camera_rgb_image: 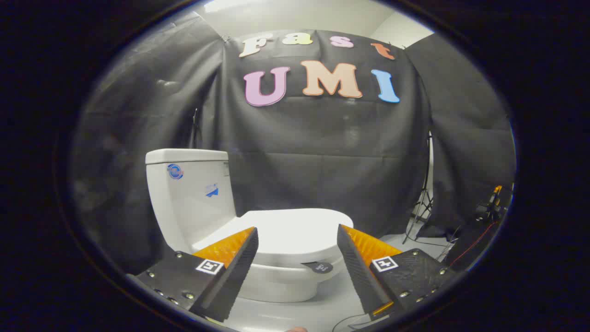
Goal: Open the toilet lid.
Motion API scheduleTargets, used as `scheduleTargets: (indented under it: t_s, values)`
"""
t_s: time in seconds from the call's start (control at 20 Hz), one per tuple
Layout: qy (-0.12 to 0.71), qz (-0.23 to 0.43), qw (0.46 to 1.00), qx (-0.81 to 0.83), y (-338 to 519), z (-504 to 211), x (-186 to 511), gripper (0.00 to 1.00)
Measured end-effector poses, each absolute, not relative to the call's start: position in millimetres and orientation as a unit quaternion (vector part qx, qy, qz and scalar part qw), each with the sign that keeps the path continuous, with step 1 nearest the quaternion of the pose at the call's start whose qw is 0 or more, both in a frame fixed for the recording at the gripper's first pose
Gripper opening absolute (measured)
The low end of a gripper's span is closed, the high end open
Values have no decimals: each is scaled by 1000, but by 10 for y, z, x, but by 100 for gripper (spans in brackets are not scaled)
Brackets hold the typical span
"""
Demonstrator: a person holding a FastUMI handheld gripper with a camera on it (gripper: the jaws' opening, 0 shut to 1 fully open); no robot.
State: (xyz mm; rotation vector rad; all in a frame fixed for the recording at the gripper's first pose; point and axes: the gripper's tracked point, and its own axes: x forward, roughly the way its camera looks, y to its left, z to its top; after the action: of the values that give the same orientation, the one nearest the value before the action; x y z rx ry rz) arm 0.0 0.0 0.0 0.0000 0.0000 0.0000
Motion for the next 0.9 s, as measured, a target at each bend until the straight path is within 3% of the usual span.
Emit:
scheduleTargets:
  t_s: [0.9]
  values:
    - [25,-33,999,13,-283,-232,-8,100]
